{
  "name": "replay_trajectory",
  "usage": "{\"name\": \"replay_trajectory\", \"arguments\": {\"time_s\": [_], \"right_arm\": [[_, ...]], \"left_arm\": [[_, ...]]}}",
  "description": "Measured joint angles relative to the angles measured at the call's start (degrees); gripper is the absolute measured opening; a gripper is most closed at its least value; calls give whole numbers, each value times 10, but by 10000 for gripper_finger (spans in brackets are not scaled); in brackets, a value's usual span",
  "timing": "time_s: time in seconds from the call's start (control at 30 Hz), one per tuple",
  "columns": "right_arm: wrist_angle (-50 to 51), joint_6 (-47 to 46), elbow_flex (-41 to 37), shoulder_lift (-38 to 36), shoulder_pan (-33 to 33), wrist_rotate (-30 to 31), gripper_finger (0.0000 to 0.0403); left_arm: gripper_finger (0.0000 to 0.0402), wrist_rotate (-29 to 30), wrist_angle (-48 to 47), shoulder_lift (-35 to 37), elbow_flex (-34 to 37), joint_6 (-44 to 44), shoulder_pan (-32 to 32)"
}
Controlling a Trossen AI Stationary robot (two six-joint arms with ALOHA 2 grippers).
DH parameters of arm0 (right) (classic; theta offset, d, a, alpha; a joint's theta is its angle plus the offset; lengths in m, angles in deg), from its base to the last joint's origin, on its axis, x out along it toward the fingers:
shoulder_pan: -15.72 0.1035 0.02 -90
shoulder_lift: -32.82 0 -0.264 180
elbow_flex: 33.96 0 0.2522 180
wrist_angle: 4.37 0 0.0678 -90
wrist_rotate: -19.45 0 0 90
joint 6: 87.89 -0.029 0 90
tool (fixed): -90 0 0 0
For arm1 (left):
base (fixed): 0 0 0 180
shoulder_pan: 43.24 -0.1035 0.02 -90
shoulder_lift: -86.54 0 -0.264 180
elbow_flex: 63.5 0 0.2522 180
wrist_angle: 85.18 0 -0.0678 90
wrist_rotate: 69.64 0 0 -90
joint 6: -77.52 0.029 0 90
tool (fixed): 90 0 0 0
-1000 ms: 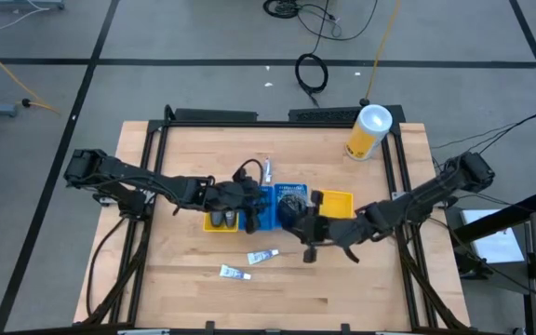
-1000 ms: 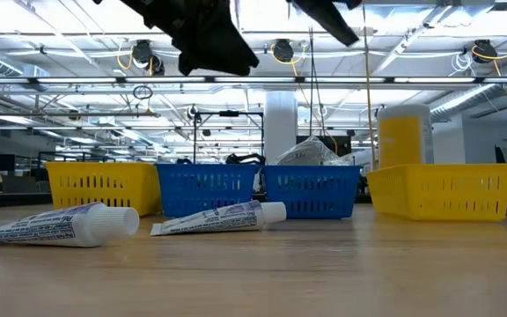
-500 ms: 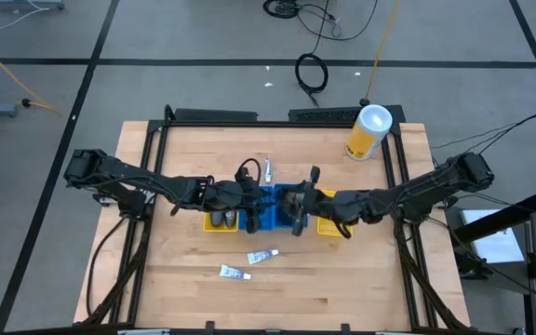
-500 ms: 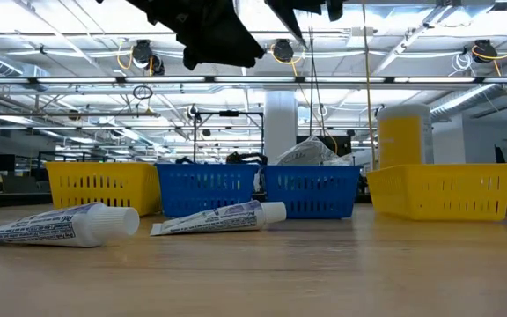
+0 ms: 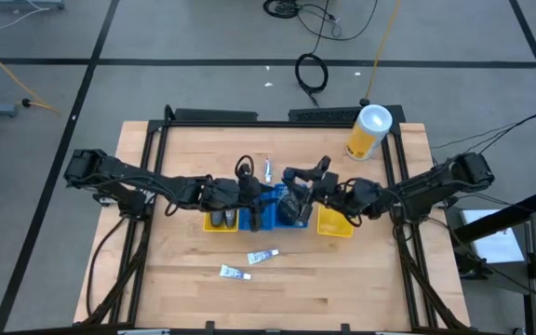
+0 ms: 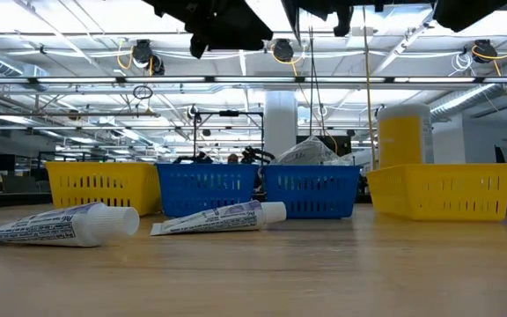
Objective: Pick & Place Travel size toiletries
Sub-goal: Put the shave cream into the left blue bin
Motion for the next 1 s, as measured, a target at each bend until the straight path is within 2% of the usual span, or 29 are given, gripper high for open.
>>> {"name": "replay_trajectory", "arguments": {"time_s": [0.27, 0.57, 1.0], "right_arm": [[-17, -28, -5, 5, -24, -24, 118], [-87, -39, 4, 64, -44, -47, 118], [-92, -34, 17, 65, -52, -45, 118]], "left_arm": [[136, 64, 7, 0, 0, 6, 1], [136, 69, 32, -4, 0, 8, 1], [136, 71, 51, -8, 0, 5, 4]]}}
